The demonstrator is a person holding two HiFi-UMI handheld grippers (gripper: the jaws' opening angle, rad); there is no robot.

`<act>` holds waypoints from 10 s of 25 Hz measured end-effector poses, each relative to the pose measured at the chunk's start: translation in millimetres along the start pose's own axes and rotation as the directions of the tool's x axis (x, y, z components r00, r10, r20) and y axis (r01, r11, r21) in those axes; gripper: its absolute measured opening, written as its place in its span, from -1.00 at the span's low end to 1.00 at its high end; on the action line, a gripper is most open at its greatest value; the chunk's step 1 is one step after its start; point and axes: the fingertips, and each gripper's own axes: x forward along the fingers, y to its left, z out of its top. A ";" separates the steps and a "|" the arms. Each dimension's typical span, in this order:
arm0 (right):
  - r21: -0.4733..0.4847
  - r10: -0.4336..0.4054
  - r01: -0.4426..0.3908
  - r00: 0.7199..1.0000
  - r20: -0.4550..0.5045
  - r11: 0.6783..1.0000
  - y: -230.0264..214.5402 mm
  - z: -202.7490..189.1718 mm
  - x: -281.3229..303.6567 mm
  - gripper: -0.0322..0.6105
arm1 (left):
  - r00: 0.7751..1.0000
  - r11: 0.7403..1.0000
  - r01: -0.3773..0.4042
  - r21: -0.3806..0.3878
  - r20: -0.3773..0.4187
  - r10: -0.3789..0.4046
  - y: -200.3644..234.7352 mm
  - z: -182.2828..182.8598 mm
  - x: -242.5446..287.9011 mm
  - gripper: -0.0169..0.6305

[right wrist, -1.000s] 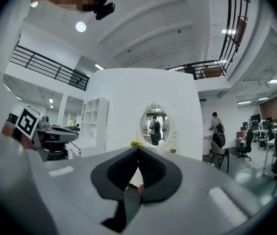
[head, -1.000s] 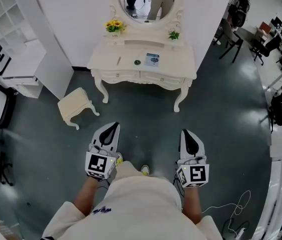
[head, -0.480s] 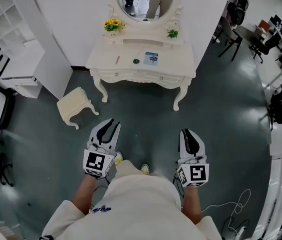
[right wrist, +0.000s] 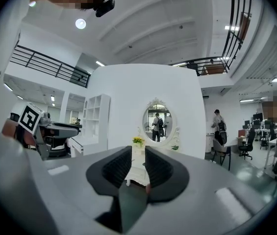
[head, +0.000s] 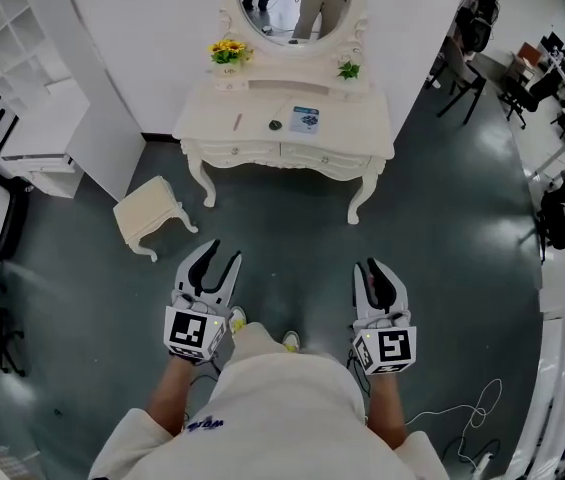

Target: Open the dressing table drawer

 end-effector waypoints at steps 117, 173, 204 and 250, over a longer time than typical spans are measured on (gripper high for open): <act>0.057 -0.041 0.057 0.968 -0.247 0.997 -353.8 -75.3 611.2 -0.16 | 0.988 0.986 0.106 -0.133 -0.095 -0.119 169.9 -37.1 665.7 0.14; -0.008 -0.257 0.322 0.741 -0.620 0.947 -432.5 -340.5 732.5 -0.34 | 0.929 0.979 0.060 -0.196 -0.347 -0.126 192.8 -181.4 706.3 -0.31; -0.041 -0.240 0.295 0.679 -0.694 0.955 -436.8 -363.2 752.1 -0.57 | 0.917 0.959 0.036 -0.281 -0.372 -0.143 162.4 -193.5 688.7 -0.68; -0.011 -0.156 0.231 0.622 -0.767 0.973 -436.7 -370.7 751.6 -0.58 | 0.912 0.932 -0.021 -0.361 -0.389 -0.131 157.2 -202.4 670.4 -0.92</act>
